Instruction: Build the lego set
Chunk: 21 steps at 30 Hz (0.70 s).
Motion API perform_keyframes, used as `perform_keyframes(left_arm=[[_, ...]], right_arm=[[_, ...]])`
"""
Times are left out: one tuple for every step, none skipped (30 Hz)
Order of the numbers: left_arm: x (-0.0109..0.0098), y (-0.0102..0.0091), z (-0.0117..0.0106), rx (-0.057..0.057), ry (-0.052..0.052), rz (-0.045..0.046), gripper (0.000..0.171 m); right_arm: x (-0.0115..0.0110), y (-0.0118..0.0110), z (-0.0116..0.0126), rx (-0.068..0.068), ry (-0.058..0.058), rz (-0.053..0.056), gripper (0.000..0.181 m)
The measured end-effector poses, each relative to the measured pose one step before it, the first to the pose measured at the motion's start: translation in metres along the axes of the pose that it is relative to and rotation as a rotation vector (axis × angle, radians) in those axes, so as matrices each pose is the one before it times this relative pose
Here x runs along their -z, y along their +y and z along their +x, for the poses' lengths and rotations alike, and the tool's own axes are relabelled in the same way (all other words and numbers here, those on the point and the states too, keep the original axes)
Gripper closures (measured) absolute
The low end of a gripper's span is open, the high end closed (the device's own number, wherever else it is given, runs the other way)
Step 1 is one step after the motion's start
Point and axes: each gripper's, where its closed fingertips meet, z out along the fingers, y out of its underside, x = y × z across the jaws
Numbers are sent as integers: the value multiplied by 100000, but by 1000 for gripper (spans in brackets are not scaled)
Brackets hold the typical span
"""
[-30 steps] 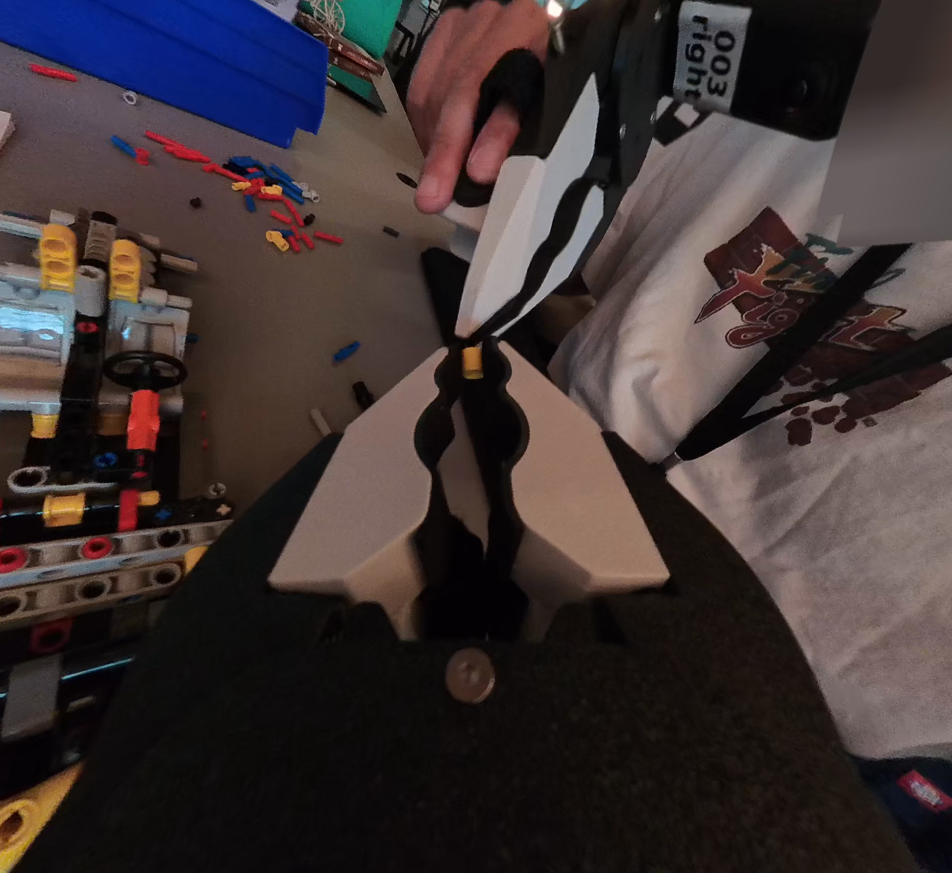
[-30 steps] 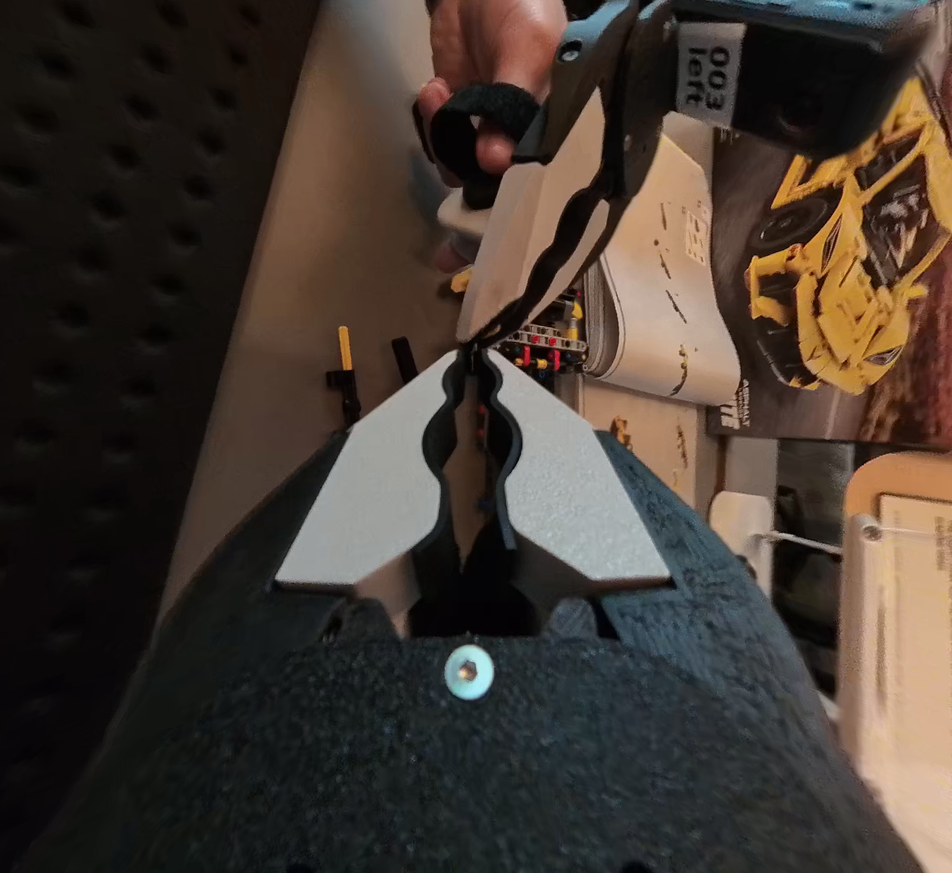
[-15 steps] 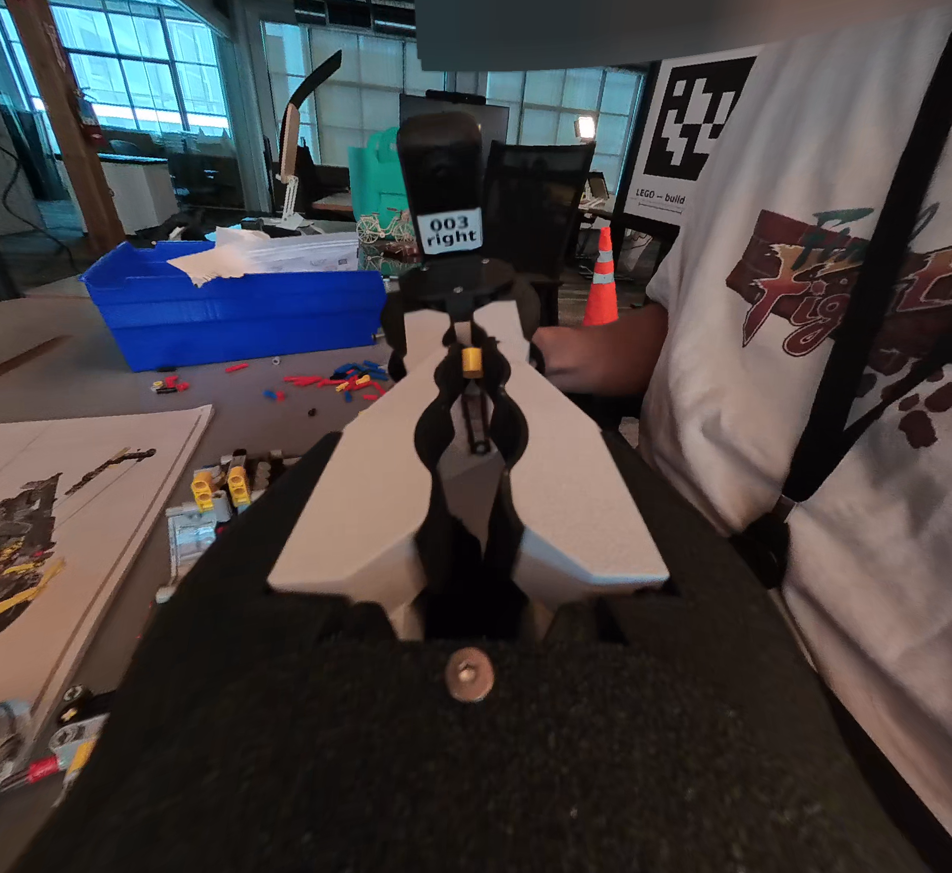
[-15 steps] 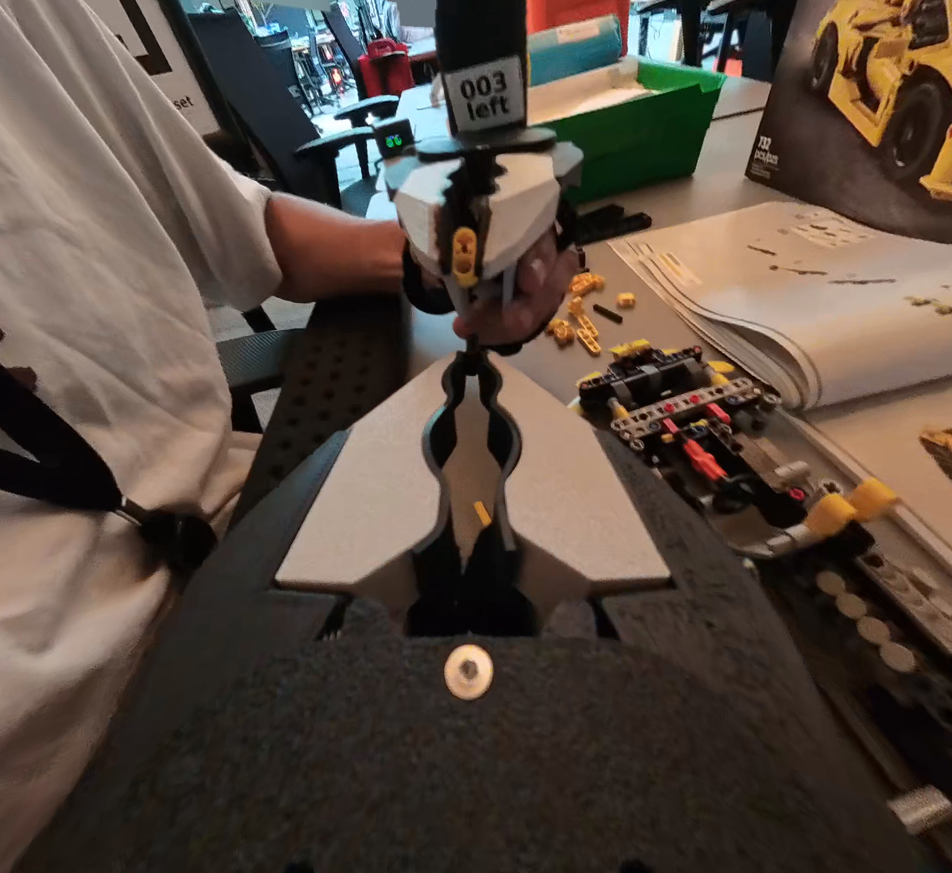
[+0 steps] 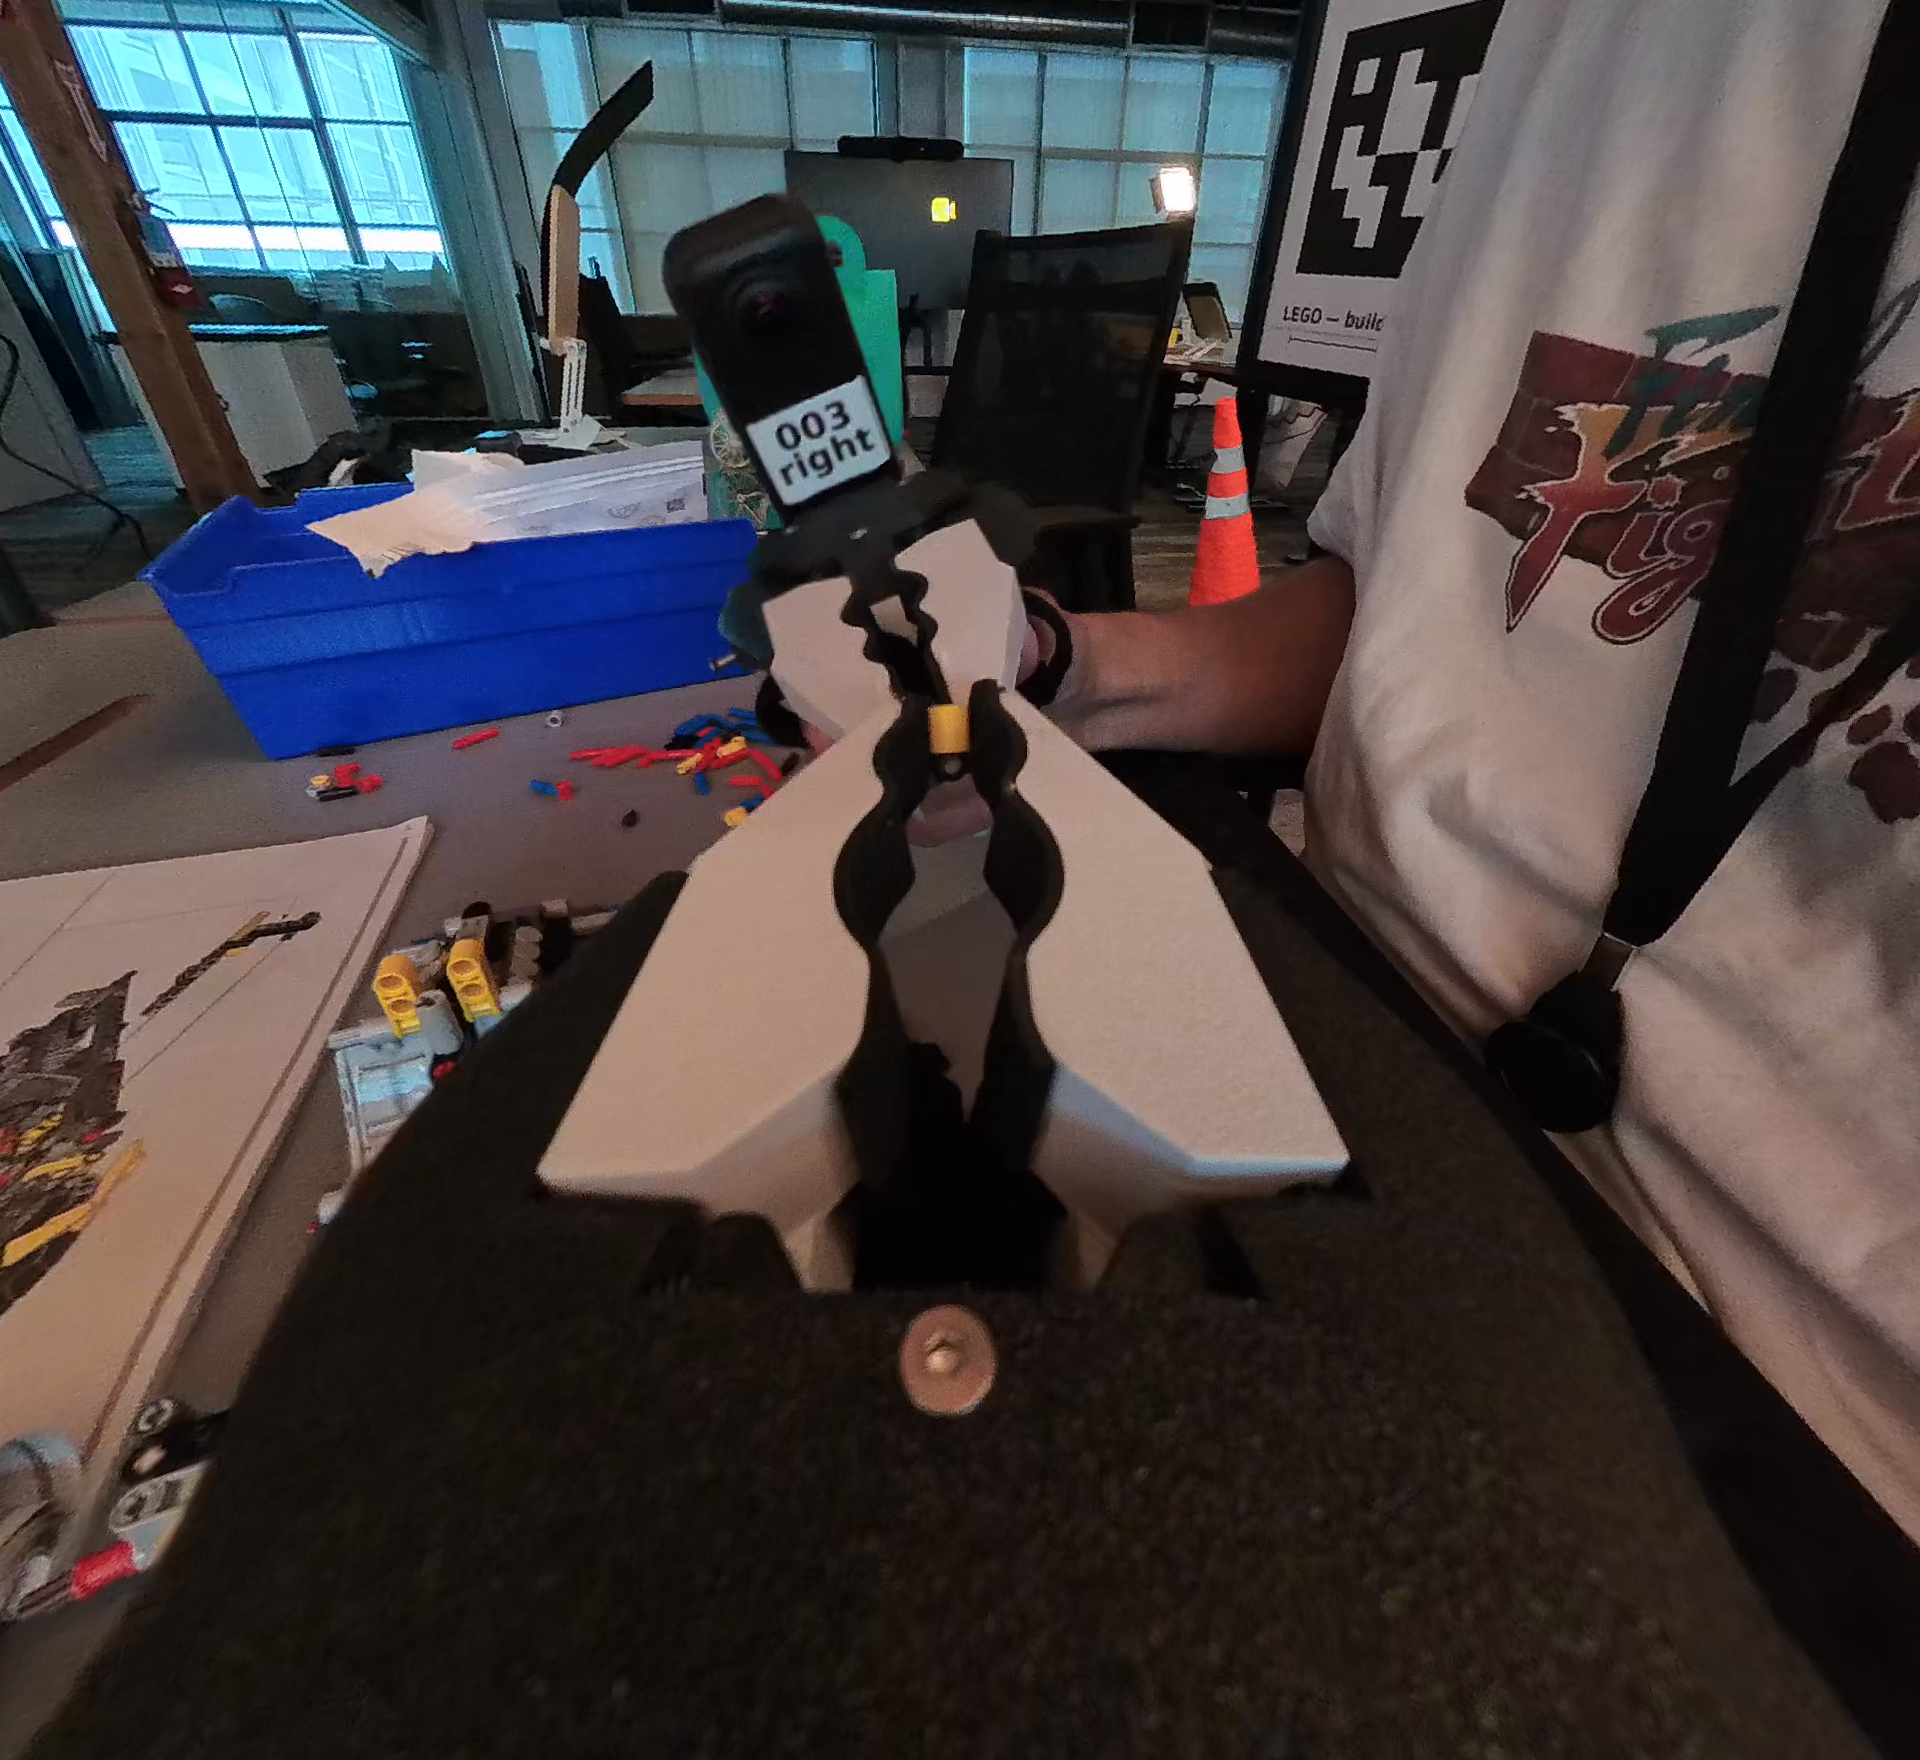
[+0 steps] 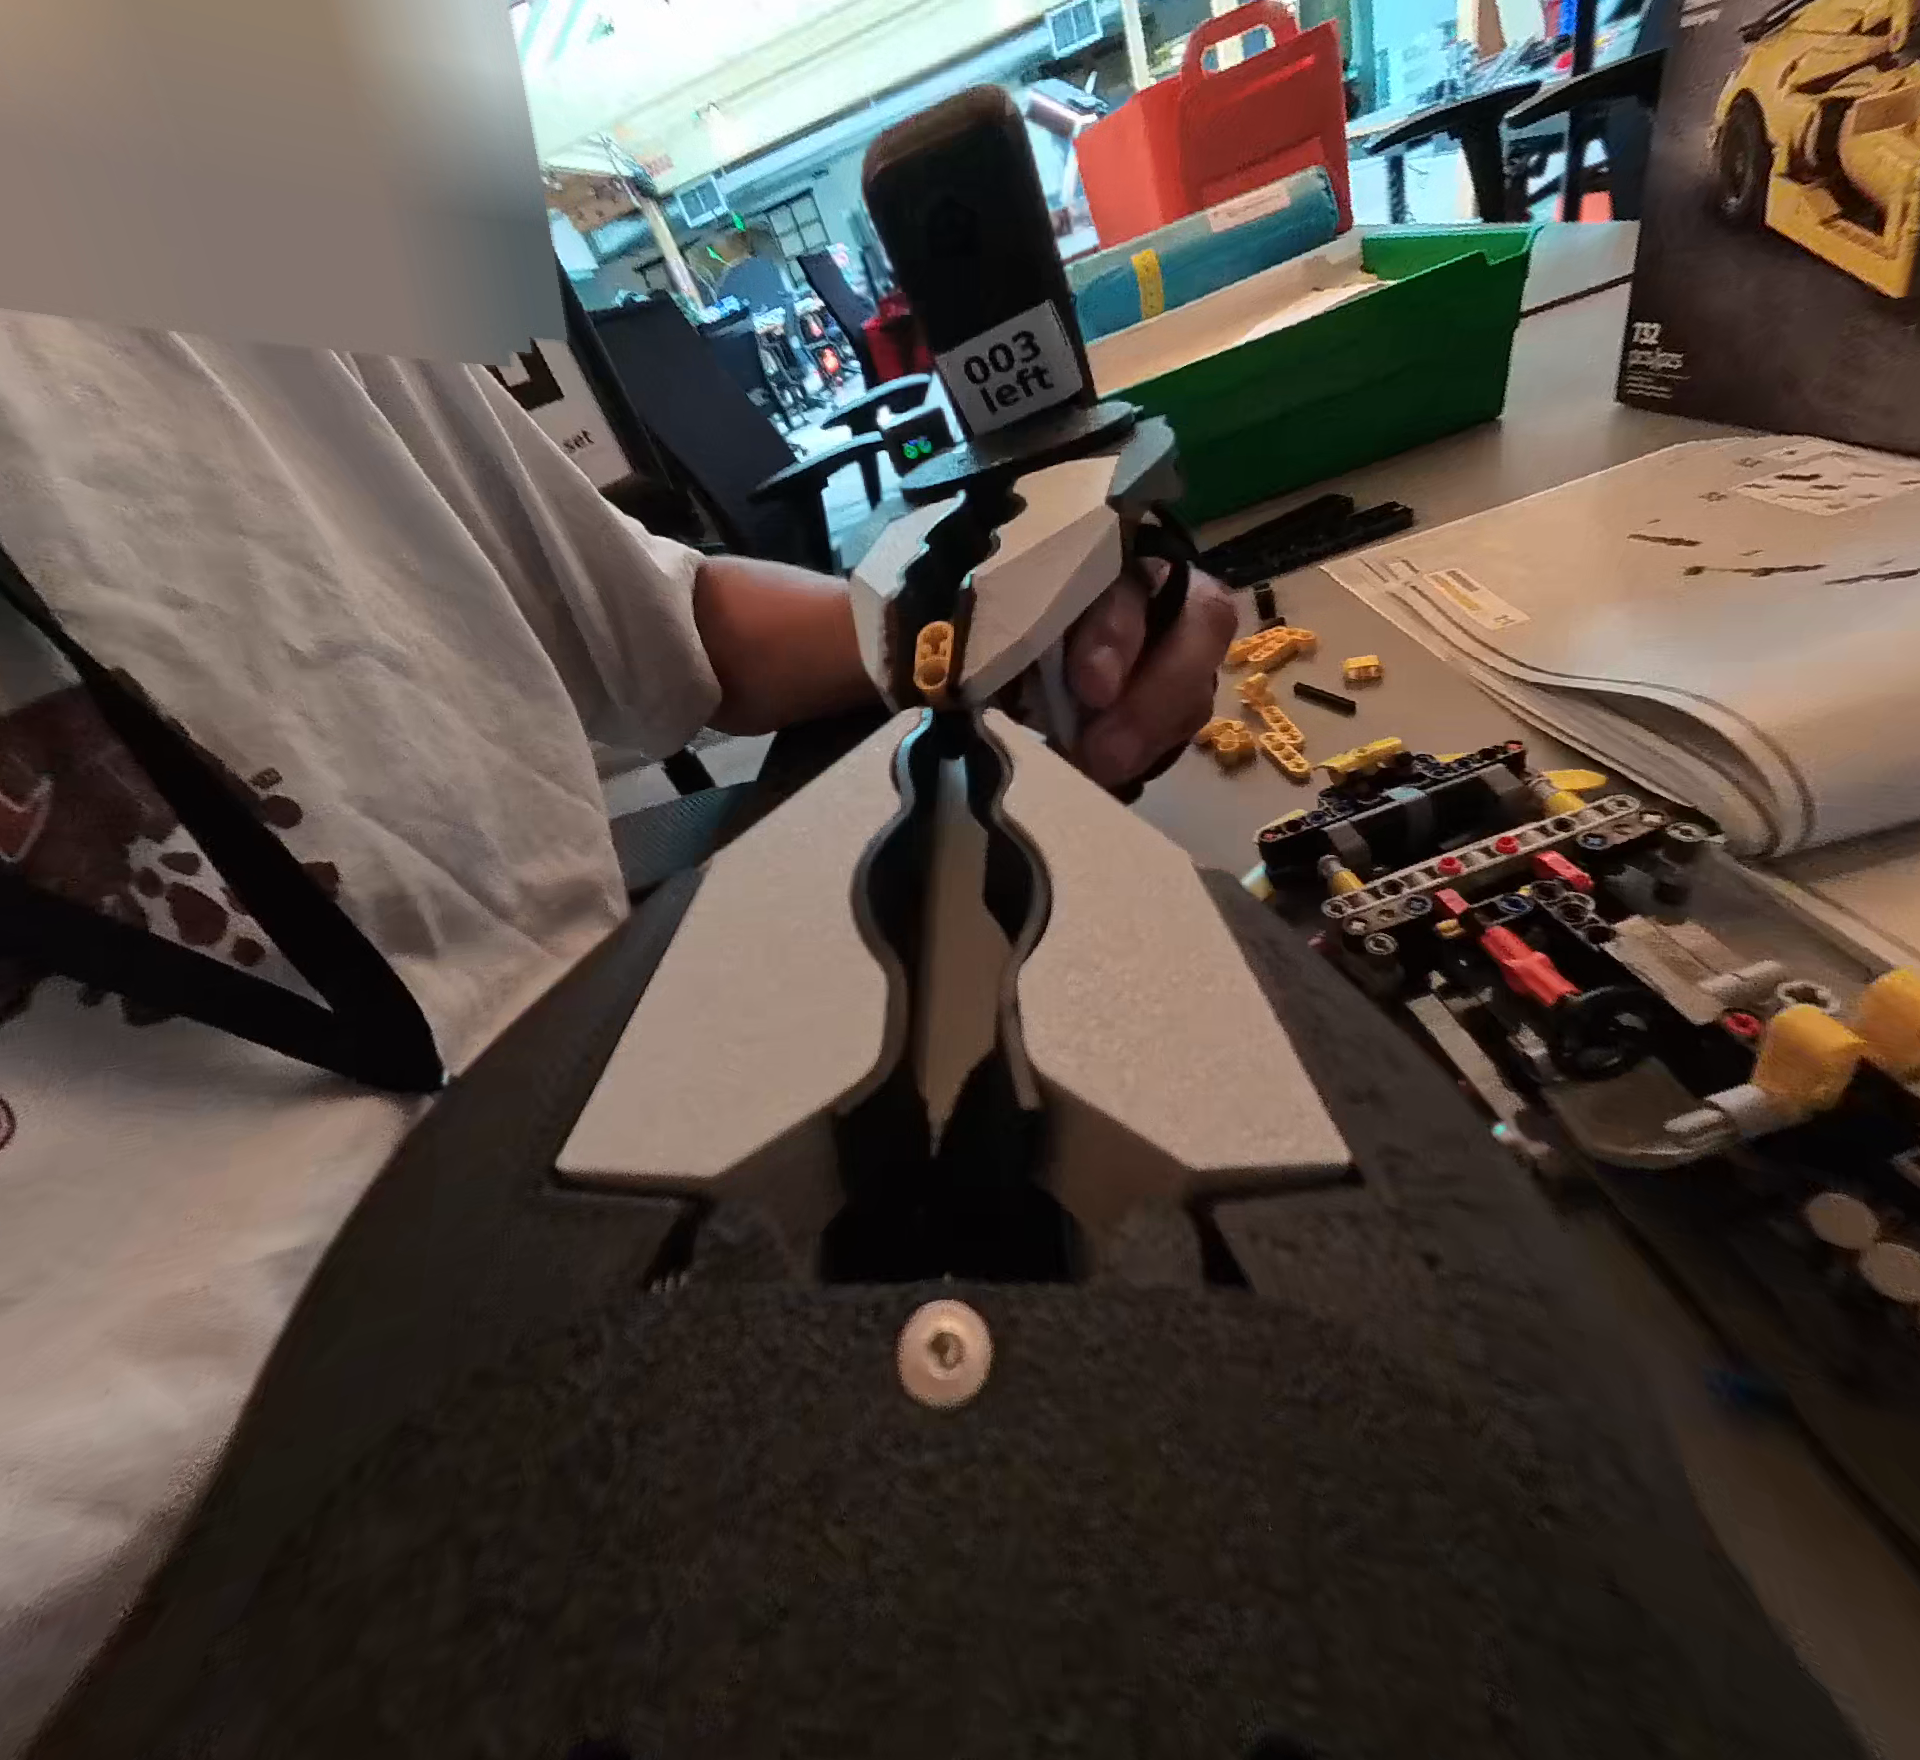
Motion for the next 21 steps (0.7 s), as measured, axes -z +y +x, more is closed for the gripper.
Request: perform_keyframes(left_arm=[[19,-92,8,-891,-368,507,166],[20,-120,2,-848,-388,617,166],[13,-69,-13,-475,-191,331,166],[10,-44,-45,54,-198,-42,166],[16,15,-137,514,-641,-869,166],[10,173,-204,1303,-891,-2339,166],[49,378,-177,996,-483,-3285,166],[145,493,-269,101,-1248,-3507,166],[199,526,-347,-322,-2338,-3756,166],[203,713,-62,838,-1384,-5039,166],[168,1198,287,1837,-46,-7333,166],[90,1732,250,1311,-1061,-9650,167],[-10,1993,5,-153,-3298,-10161,167],[-86,2066,54,-1409,-3280,-10352,167],[-118,1840,4,-2070,-3591,-9304,167],[-120,1597,-44,-2214,-3466,-8533,167],[-84,1272,30,-1938,-2252,-7283,167],[-43,750,64,-1029,-1214,-4267,167],[-16,338,34,-94,-562,-1506,167],[5,27,55,622,105,785,167],[-26,-89,62,1264,546,1970,167]], right_arm=[[-40,-55,-66,-1657,-1236,953,178],[-48,-111,-59,-1570,-1156,1129,178],[-39,-94,-53,-1342,-1022,989,178],[-20,-51,-12,-1240,-826,645,178],[12,-49,56,-1189,-327,710,178],[38,36,135,-754,222,104,178],[149,204,344,361,1828,-1367,178],[271,412,704,1655,4353,-2878,178],[425,538,1010,2500,6251,-3690,177],[558,695,1300,2926,7872,-4423,177],[568,807,1394,3144,8580,-4598,178],[405,722,1090,2380,6670,-3565,177],[211,571,714,1529,4504,-2454,177],[29,422,444,1190,3169,-1780,177],[-95,198,185,1010,1760,-1054,177],[-152,47,-113,1049,108,-578,177],[-155,20,-122,945,-30,-399,178],[-139,73,-110,579,-100,-425,178],[-116,146,-107,30,-329,-638,178],[-62,107,-116,-253,-450,-344,178],[9,18,-98,-97,-320,137,178]])
